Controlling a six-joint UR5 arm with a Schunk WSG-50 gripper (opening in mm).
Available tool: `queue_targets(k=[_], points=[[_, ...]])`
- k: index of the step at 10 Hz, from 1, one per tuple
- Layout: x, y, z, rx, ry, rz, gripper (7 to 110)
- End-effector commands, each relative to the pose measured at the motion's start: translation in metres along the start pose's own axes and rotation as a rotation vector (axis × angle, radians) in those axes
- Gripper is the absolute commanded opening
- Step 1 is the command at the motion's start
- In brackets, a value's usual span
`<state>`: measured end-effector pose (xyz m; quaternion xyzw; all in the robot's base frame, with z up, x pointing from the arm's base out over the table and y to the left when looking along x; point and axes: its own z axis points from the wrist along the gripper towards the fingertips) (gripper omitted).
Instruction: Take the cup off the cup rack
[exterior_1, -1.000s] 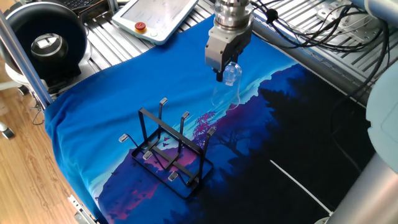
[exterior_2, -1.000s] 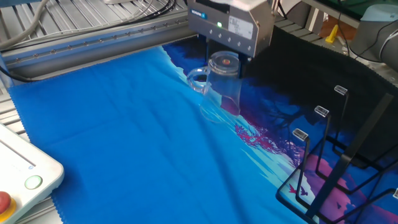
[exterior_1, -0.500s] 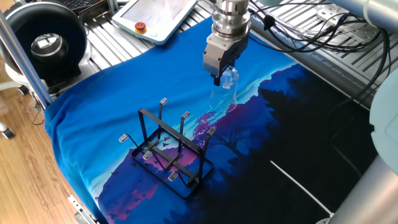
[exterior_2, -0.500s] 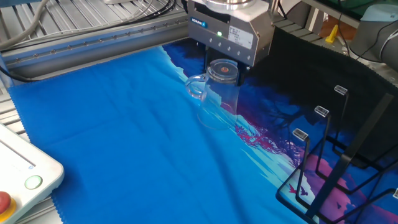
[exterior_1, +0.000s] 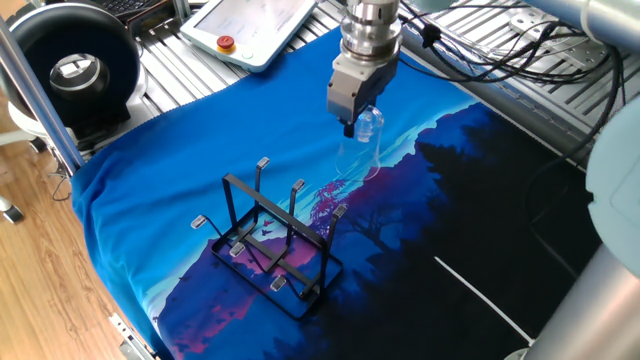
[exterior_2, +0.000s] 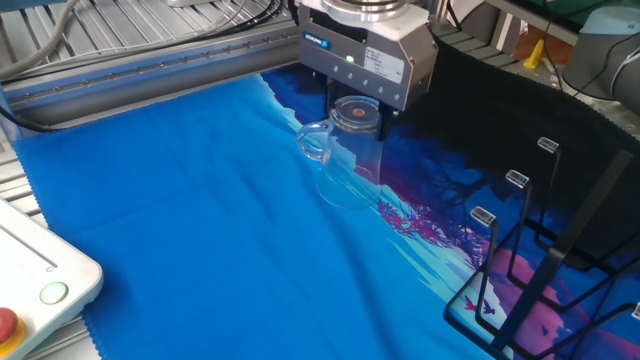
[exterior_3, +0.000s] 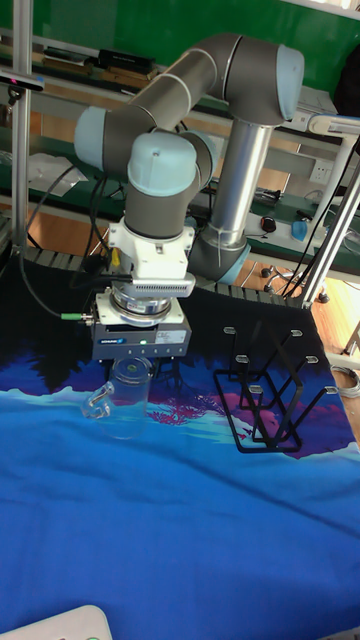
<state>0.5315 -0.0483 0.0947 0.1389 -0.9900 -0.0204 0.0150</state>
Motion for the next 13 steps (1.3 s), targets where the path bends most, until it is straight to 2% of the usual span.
queue_targets(k=[1,2,3,5,6,8,10,12,13], points=[[0.003,0.0,-0.016,-0.053,0.017,-0.054,66],[0.0,0.0,-0.02,-0.045,0.018,-0.06,66],[-0.005,0.002,-0.019,-0.046,0.01,-0.065,88],[-0.016,0.004,-0.013,-0.048,-0.019,-0.065,88],[-0.017,0.009,-0.016,-0.055,-0.014,-0.056,88],[-0.02,0.013,-0.032,-0.041,0.027,-0.037,88],[-0.032,0.02,-0.042,-0.04,0.037,-0.046,88],[-0.031,0.011,-0.021,-0.024,0.049,-0.089,88],[-0.033,0.007,-0.013,-0.017,0.037,-0.098,88]])
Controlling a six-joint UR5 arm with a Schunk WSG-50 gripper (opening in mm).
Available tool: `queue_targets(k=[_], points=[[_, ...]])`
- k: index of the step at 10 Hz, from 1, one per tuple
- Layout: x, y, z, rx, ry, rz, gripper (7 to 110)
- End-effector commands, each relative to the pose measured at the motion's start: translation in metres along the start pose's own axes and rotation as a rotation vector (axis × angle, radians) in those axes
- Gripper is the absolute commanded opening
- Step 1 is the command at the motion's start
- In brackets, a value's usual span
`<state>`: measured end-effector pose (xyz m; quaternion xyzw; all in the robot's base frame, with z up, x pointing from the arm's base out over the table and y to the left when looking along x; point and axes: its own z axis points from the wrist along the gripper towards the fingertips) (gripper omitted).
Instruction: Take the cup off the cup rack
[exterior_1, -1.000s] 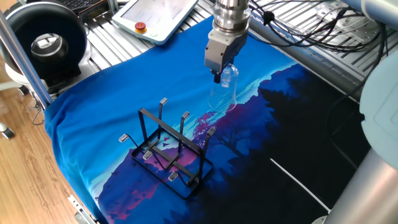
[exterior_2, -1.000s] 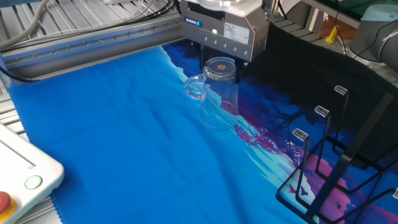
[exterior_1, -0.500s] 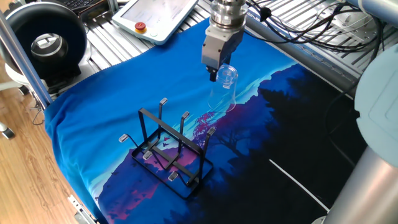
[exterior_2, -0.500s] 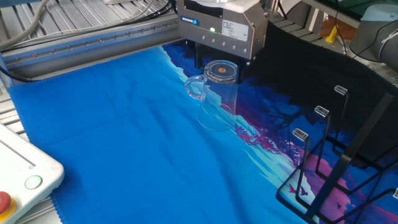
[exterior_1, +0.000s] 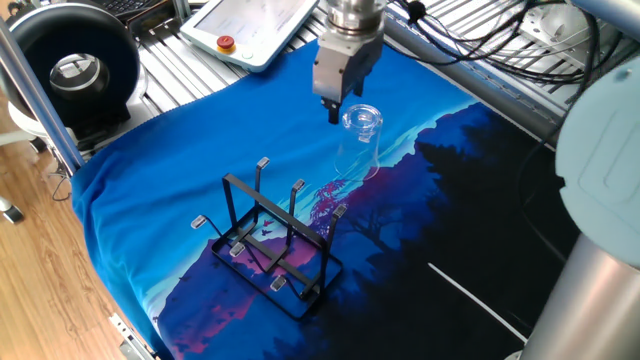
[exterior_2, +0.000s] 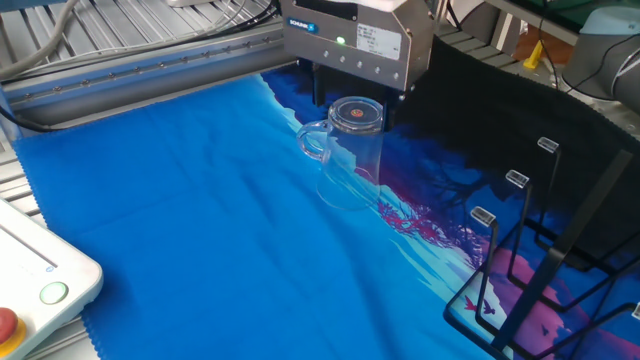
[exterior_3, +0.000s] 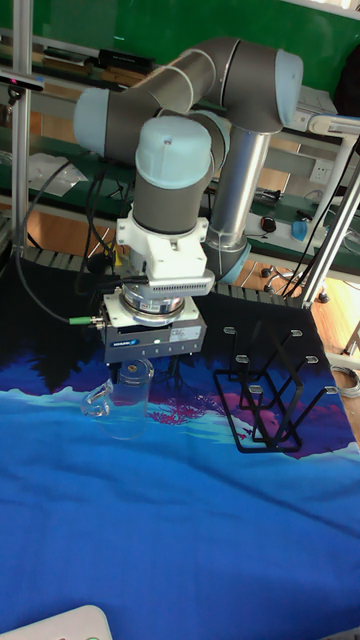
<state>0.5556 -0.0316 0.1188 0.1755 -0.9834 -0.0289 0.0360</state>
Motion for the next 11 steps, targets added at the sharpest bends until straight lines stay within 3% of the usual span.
queue_targets(k=[1,2,3,4,5,6,7,8,9,10,11], points=[[-0.006,-0.006,0.015,0.009,-0.011,-0.031,88],[0.006,-0.003,0.015,-0.005,0.022,-0.033,88],[0.036,0.006,0.013,-0.036,0.123,-0.017,88],[0.052,0.023,0.015,-0.087,0.17,0.014,88],[0.057,0.044,0.016,-0.15,0.178,0.052,88],[0.066,0.067,0.01,-0.228,0.22,0.082,88],[0.088,0.087,-0.005,-0.294,0.321,0.121,88],[0.095,0.103,-0.015,-0.345,0.359,0.156,88],[0.095,0.114,-0.02,-0.372,0.365,0.182,88],[0.092,0.116,-0.021,-0.376,0.361,0.193,66],[0.088,0.123,-0.024,-0.401,0.357,0.194,66]])
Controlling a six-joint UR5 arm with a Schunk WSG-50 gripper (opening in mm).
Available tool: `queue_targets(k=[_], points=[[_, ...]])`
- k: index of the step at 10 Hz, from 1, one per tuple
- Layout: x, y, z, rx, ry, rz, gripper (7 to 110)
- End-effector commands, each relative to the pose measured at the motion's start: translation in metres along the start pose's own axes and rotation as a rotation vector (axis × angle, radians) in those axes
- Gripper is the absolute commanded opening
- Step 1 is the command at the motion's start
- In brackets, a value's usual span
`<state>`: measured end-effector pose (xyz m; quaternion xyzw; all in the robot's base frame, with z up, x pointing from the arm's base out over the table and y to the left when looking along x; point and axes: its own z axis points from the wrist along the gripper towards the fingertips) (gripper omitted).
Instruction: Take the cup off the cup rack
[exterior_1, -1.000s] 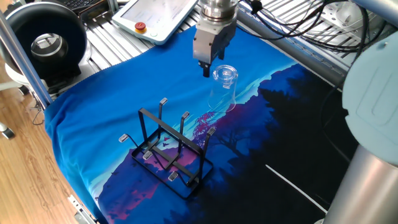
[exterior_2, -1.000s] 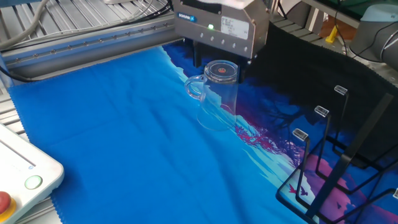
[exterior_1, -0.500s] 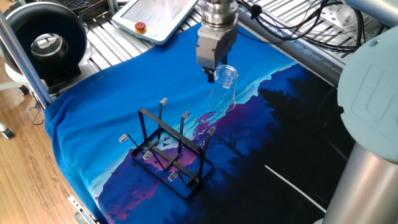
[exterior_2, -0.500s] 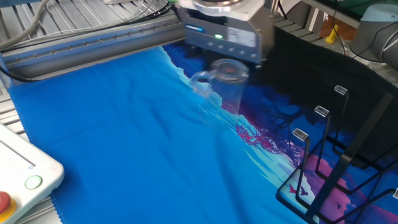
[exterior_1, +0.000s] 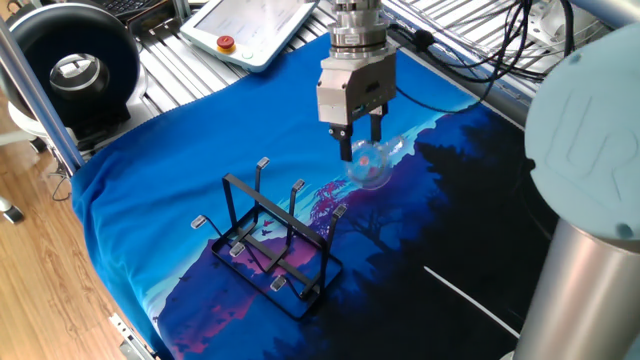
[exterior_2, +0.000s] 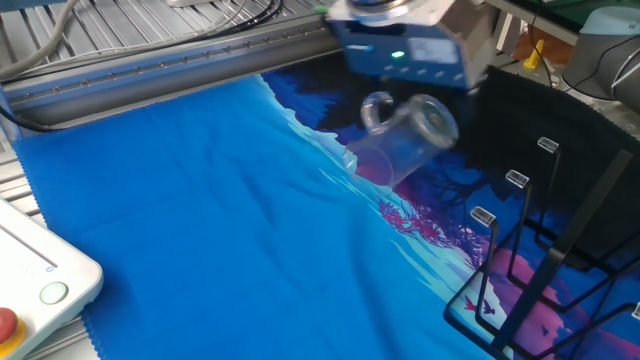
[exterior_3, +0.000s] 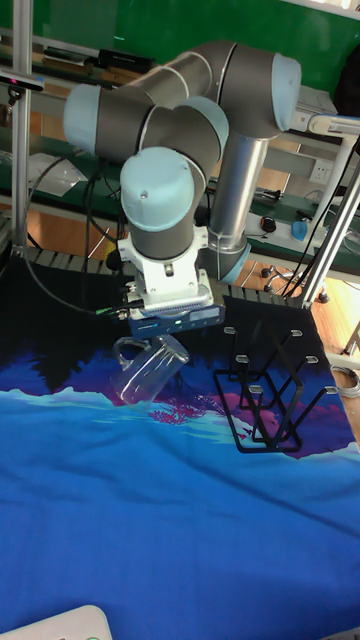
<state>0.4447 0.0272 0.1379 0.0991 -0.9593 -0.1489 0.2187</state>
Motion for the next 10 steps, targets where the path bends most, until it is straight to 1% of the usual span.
queue_targets(k=[1,2,3,4,5,6,7,8,9,10], points=[[0.01,0.038,-0.007,-0.12,0.038,0.035,66],[0.009,0.043,-0.009,-0.129,0.034,0.03,66],[0.007,0.036,-0.009,-0.099,0.025,0.017,66],[-0.009,0.003,-0.01,0.02,-0.024,-0.017,66],[-0.026,-0.026,-0.023,0.116,-0.07,-0.079,66],[-0.033,-0.032,-0.037,0.111,-0.084,-0.11,66],[-0.04,-0.037,-0.045,0.073,-0.093,-0.131,66],[-0.05,-0.047,-0.048,0.055,-0.12,-0.104,66],[-0.065,-0.069,-0.049,0.077,-0.174,-0.094,44],[-0.073,-0.068,-0.045,0.045,-0.226,-0.109,44]])
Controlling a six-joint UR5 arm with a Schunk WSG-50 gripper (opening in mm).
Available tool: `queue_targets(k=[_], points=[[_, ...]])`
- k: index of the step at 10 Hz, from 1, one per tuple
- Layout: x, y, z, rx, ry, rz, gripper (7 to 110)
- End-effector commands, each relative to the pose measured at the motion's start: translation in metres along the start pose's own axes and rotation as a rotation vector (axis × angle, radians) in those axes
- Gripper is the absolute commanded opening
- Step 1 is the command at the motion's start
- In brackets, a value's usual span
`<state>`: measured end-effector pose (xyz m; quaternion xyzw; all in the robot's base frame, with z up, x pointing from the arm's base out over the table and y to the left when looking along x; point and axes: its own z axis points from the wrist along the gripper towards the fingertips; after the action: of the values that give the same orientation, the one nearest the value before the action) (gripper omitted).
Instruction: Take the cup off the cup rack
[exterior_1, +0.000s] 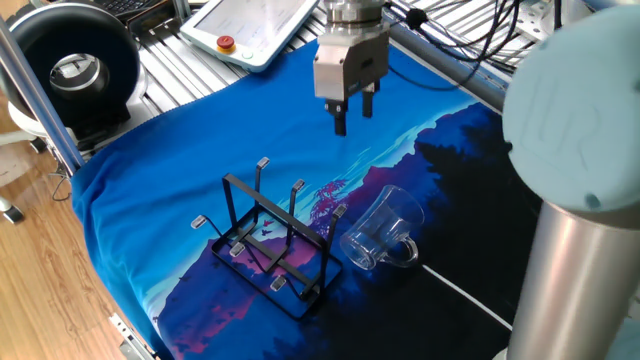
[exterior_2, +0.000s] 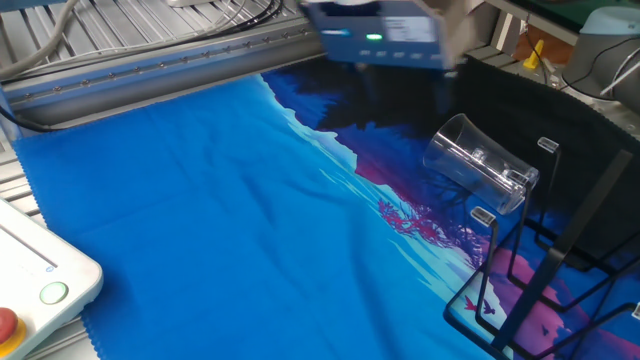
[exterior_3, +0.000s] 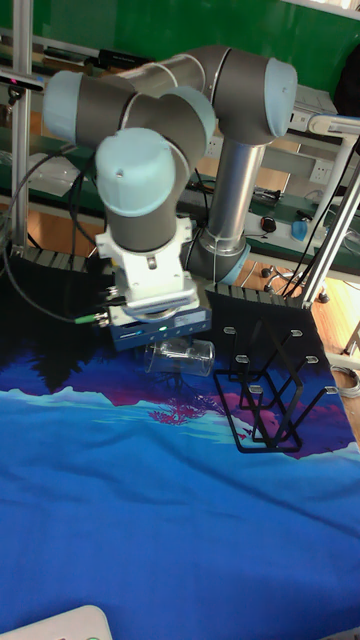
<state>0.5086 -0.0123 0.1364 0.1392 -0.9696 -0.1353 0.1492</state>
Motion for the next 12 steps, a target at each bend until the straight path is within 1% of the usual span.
queue_targets(k=[1,2,3,4,5,6,7,9,10,11,12], points=[[-0.018,-0.02,-0.001,-0.004,-0.128,-0.007,44],[-0.004,-0.023,-0.004,0.049,-0.12,0.015,44],[-0.002,-0.039,-0.005,0.11,-0.115,0.036,44],[-0.007,-0.044,-0.006,0.13,-0.135,0.064,44],[-0.013,-0.029,-0.005,0.067,-0.156,0.056,44],[-0.026,-0.019,-0.007,0.031,-0.208,0.033,44],[-0.03,-0.011,-0.008,-0.002,-0.223,0.023,44],[-0.038,-0.009,-0.01,-0.018,-0.257,0.072,44],[-0.04,-0.007,-0.011,-0.027,-0.265,0.08,44],[-0.053,-0.005,-0.014,-0.038,-0.317,0.082,44],[-0.053,-0.001,-0.015,-0.053,-0.319,0.07,44]])
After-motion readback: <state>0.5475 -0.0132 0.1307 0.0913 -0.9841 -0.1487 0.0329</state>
